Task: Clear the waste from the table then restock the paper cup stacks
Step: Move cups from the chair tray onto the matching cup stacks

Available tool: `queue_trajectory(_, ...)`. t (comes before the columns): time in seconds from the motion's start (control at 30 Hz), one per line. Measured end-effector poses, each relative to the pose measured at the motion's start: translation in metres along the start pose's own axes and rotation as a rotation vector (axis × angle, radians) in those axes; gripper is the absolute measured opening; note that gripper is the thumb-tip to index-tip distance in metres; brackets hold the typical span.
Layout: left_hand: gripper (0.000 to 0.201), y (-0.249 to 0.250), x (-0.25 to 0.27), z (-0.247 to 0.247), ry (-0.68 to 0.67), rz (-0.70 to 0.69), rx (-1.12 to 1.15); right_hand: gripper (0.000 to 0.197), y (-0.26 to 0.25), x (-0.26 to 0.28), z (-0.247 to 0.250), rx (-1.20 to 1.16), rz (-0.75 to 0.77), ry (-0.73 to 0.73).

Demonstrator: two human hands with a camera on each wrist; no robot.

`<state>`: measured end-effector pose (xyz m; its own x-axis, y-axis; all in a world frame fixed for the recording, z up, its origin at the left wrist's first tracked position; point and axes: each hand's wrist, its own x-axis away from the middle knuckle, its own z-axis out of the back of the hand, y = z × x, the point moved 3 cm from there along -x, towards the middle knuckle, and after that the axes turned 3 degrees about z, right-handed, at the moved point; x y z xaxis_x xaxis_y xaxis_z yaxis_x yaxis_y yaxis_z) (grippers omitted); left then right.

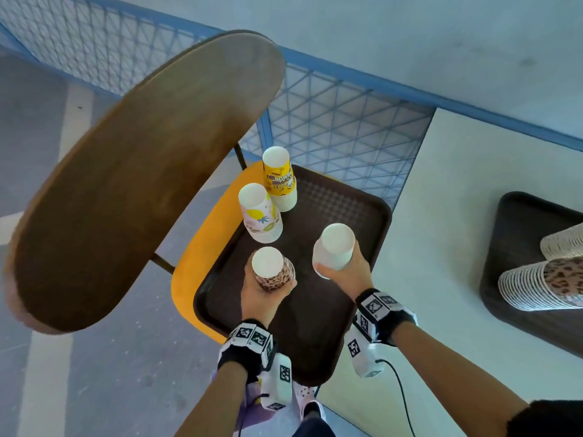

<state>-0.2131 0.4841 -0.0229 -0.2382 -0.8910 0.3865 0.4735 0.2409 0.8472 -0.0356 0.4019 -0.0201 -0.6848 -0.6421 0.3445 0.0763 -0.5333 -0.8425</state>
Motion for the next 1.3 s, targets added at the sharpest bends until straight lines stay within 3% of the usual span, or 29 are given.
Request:
queue_trajectory(0.2, 0.082, -0.011, 0.003, -0.011, 0.105, 0.033, -0.034, 0.086, 0.004, -0.001, 0.000, -0.017, -0.015, -0.021)
queue_trajectory(0.5, 0.081, 0.025, 0.016, -0.017, 0.102, -0.051, 0.019, 0.082, -0.013, 0.031, 0.044, -0.149, 0.096, -0.063)
queue_trajectory(0.7, 0.072, 0.092, 0.053, -0.061, -0.126, -0.235, 0.000, 0.078, -0.010, 0.083, 0.149, -0.199, 0.137, -0.042)
queue_trajectory(0.93, 0.069, 0.138, 0.124, -0.164, -0.392, -0.429, -0.154, 0.065, 0.043, 0.143, 0.296, -0.165, 0.137, 0.109)
queue_trajectory(1.07, 0.075, 0.156, 0.172, -0.220, -0.469, -0.515, -0.162, 0.078, 0.078, 0.170, 0.376, -0.184, 0.116, 0.266)
queue_trajectory(1.2, 0.088, 0.186, 0.212, -0.263, -0.471, -0.611, -0.081, 0.065, 0.089, 0.192, 0.455, -0.205, 0.142, 0.418)
queue_trajectory(1.3, 0.085, 0.207, 0.226, -0.289, -0.419, -0.659, -0.091, 0.066, 0.089, 0.201, 0.508, -0.201, 0.162, 0.519)
